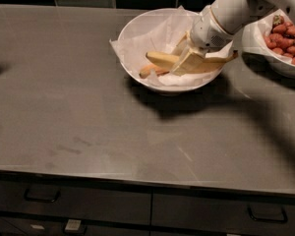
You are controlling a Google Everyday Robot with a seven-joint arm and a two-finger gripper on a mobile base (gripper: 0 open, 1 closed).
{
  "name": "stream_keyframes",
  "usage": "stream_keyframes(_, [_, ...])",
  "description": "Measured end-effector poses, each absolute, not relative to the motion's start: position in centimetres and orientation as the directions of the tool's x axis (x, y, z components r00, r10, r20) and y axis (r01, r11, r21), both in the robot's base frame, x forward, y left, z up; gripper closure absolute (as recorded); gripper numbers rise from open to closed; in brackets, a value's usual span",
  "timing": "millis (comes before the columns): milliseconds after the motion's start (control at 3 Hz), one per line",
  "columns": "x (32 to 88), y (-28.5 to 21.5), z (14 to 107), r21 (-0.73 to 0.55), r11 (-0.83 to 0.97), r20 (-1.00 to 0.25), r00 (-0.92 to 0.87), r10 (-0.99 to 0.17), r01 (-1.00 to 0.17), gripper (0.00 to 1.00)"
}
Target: Pick banana from white bowl
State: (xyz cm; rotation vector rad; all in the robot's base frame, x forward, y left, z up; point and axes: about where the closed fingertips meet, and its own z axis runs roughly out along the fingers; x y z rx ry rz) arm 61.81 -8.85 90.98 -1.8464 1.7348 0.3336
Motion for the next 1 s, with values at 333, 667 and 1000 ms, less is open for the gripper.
stream_keyframes(333, [58.9,-9.0,93.9,-0.208,-0.042,-0.651,0.170,-0.740,-0.977,1.00])
stream_keyframes(667, [55.3,-10.1,96.5,-0.180,-0.022,-0.726,0.148,-0.672,-0.983,1.00])
stream_keyframes(1000, [51.7,-11.6,97.8,-0.152,0.040,-0.760,0.091,-0.644,-0.988,1.00])
